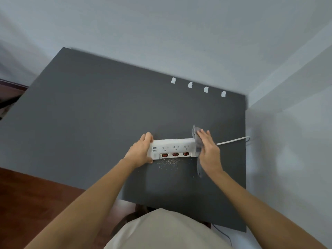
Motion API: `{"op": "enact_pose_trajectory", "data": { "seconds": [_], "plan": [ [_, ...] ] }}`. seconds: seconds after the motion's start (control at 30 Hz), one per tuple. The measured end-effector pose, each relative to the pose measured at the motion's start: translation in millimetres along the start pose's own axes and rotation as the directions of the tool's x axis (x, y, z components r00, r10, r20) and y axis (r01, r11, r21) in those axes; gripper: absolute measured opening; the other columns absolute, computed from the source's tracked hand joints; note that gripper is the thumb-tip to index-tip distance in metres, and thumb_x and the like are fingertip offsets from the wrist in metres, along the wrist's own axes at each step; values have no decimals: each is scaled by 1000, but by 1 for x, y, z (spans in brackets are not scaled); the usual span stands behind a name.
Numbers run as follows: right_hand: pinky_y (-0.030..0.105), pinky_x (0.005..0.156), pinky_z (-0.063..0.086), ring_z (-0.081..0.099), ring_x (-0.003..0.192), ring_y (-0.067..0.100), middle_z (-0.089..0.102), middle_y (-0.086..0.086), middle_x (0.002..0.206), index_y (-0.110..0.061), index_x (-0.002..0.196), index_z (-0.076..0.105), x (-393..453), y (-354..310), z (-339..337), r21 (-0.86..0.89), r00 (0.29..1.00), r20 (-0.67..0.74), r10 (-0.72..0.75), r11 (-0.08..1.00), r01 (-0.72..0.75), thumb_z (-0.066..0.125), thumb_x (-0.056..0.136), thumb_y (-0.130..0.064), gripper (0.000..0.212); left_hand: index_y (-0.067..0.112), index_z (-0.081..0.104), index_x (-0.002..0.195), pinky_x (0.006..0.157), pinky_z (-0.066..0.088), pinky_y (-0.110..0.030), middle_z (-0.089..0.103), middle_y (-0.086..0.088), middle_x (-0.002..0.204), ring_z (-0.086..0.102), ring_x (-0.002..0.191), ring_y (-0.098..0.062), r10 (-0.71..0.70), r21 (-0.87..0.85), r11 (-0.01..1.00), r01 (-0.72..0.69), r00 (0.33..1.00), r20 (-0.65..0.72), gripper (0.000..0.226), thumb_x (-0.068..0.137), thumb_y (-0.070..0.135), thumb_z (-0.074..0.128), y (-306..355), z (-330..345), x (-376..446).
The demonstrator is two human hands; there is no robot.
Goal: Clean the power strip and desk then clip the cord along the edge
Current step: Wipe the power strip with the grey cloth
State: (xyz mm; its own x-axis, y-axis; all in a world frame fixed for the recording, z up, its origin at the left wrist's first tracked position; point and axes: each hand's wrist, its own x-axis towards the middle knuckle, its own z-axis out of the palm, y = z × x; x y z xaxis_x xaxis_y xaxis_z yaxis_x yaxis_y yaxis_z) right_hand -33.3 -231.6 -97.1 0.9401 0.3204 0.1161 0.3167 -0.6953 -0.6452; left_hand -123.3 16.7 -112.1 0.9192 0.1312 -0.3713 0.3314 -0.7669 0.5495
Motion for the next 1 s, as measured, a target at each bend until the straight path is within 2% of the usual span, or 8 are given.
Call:
{"op": "enact_pose_trajectory", "data": {
  "seconds": [0.1, 0.2, 0.37, 0.53, 0.6, 0.77, 0.93, 1.0],
  "plan": [
    [34, 119, 12, 20, 143, 21, 38, 5, 148, -13, 138, 43, -3, -24, 9, -27, 976, 176, -132, 990, 139, 38, 78, 21, 69, 15, 37, 117, 74, 50, -42, 45, -5, 115, 53, 95, -29, 57, 73, 996, -48, 990, -128, 60, 70, 3, 72, 0, 8, 0],
    [31, 119, -2, 11, 145, 22, 28, 3, 153, -18, 142, 34, -17, -10, 22, -98, 840, 419, -345, 903, 419, 38, 69, 23, 84, 13, 41, 124, 81, 51, -45, 41, -9, 114, 46, 99, -27, 132, 178, 978, -112, 986, -99, 49, 80, 1, 60, -6, 18, 2],
    [49, 119, 6, 6, 145, 30, 27, 7, 154, -12, 141, 36, 0, -17, 18, -197, 980, 199, -2, 979, 42, 39, 64, 24, 85, 15, 39, 115, 81, 50, -43, 41, -6, 111, 45, 98, -26, 138, 190, 974, -120, 987, -82, 43, 80, -6, 54, -10, 26, 2],
    [37, 118, 1, 8, 145, 26, 24, 4, 155, -15, 144, 31, -26, -29, 40, -83, 790, 464, -401, 869, 489, 36, 65, 23, 88, 12, 41, 114, 77, 47, -38, 43, -9, 110, 49, 94, -28, 128, 147, 982, -115, 988, -81, 38, 82, -7, 52, -10, 29, 2],
    [34, 119, -2, 7, 145, 22, 24, 3, 155, -18, 145, 29, -21, -12, 33, -113, 825, 421, -377, 881, 460, 38, 62, 25, 93, 10, 41, 114, 72, 42, -35, 43, -10, 109, 47, 84, -28, 112, 136, 986, -101, 990, -80, 36, 84, -6, 49, -9, 28, 2],
    [41, 118, 1, 7, 145, 28, 26, 7, 154, -13, 143, 31, -1, -4, 10, -251, 973, 229, -28, 964, 87, 40, 65, 26, 88, 11, 38, 109, 65, 35, -35, 43, -11, 106, 40, 73, -26, 45, 123, 992, -37, 997, -63, 31, 85, -5, 46, -1, 24, 5],
    [45, 118, 4, 5, 144, 25, 23, 3, 155, -16, 145, 29, -19, -20, 28, -161, 841, 412, -350, 881, 446, 40, 62, 26, 93, 12, 38, 114, 72, 40, -36, 48, -12, 109, 47, 82, -27, 29, 24, 999, -29, 1000, -10, 32, 88, 6, 55, -2, 15, 10],
    [48, 117, 2, 2, 144, 27, 19, 0, 155, -17, 145, 26, 0, -10, 19, -233, 928, 327, -176, 937, 259, 38, 66, 26, 91, 15, 38, 121, 77, 42, -34, 53, -9, 108, 52, 90, -27, 42, -107, 993, -40, 999, 10, 39, 88, 13, 59, -5, 5, 11]
  ]
}}
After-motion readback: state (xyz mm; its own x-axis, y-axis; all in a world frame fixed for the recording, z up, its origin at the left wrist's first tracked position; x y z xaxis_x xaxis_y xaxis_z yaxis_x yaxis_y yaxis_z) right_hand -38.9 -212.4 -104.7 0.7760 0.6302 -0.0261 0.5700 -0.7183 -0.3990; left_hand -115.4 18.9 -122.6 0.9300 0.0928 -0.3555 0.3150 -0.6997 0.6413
